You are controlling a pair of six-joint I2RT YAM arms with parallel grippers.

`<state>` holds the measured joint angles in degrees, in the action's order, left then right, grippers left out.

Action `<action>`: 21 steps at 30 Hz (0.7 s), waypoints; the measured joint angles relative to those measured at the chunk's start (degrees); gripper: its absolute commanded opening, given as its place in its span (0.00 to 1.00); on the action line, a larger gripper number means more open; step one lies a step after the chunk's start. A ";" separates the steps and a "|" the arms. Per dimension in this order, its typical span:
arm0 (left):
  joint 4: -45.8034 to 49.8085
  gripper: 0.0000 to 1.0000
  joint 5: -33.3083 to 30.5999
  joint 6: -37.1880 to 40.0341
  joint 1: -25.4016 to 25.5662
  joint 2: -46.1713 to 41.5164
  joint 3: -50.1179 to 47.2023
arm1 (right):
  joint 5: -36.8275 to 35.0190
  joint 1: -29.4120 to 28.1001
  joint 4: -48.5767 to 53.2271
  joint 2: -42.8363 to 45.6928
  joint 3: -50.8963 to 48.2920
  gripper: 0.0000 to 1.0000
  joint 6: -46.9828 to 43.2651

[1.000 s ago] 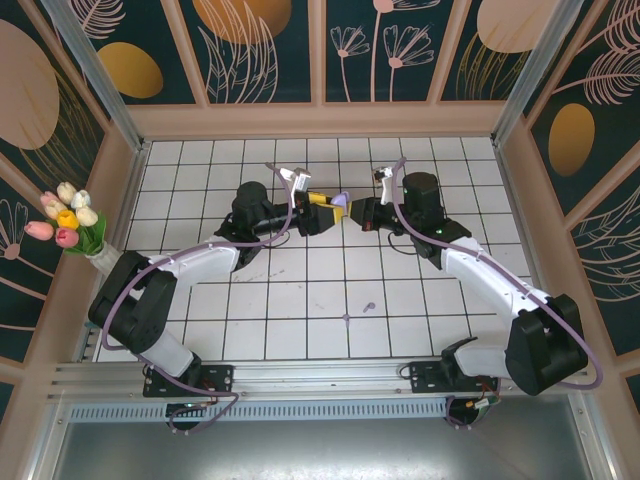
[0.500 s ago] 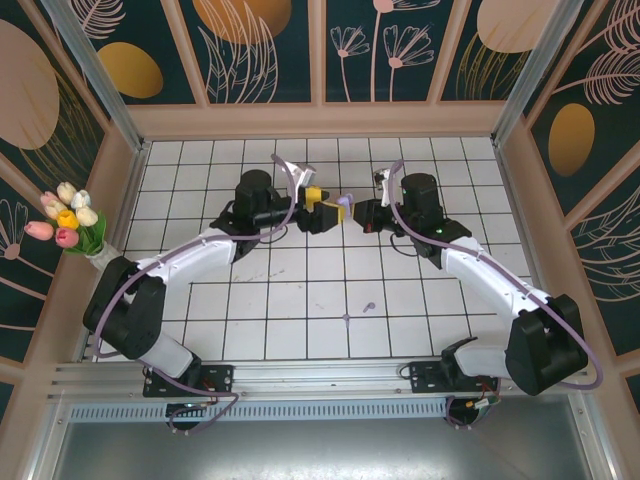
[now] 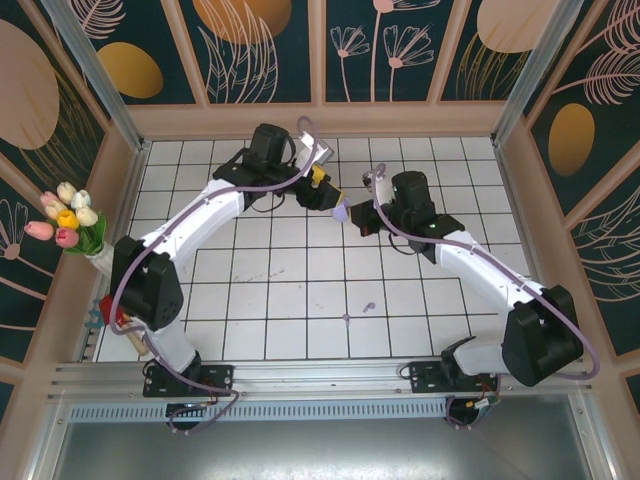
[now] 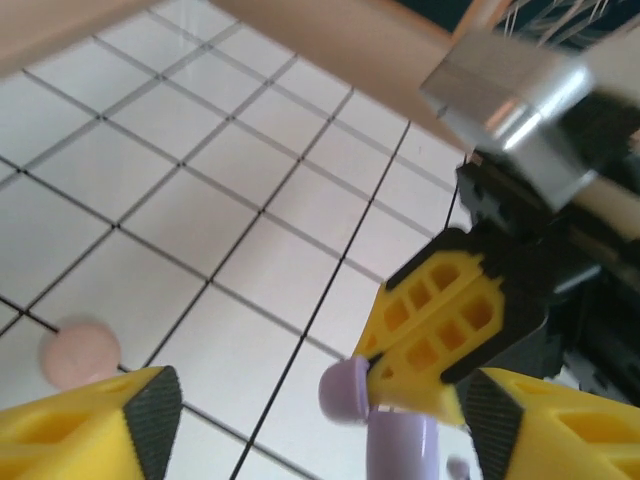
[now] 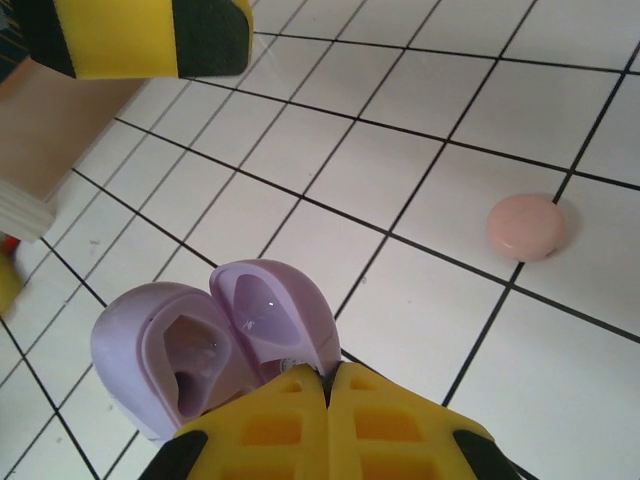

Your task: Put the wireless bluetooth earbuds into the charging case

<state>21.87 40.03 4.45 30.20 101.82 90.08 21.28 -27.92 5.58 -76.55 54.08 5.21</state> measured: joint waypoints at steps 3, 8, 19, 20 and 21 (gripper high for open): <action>5.95 0.70 0.02 3.04 -0.22 2.38 2.05 | -0.50 0.00 0.33 -0.52 -0.02 0.00 -0.94; 11.85 0.69 1.03 6.19 -0.22 3.54 2.69 | -0.79 0.00 0.70 -1.20 -0.13 0.00 -2.19; 15.72 0.67 4.15 9.51 -0.22 4.66 2.69 | -0.20 -0.02 0.31 -3.30 -0.13 0.00 -2.38; 15.93 0.67 4.59 9.73 -0.22 5.03 2.69 | -0.20 -0.07 0.24 -3.41 -0.13 0.00 -2.38; 16.09 0.67 4.85 9.92 -0.22 5.42 2.69 | -0.20 -0.17 0.24 -3.56 -0.13 0.00 -2.38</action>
<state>37.95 44.88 14.37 29.98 107.24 92.77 21.08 -28.10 5.82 -80.12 53.95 2.83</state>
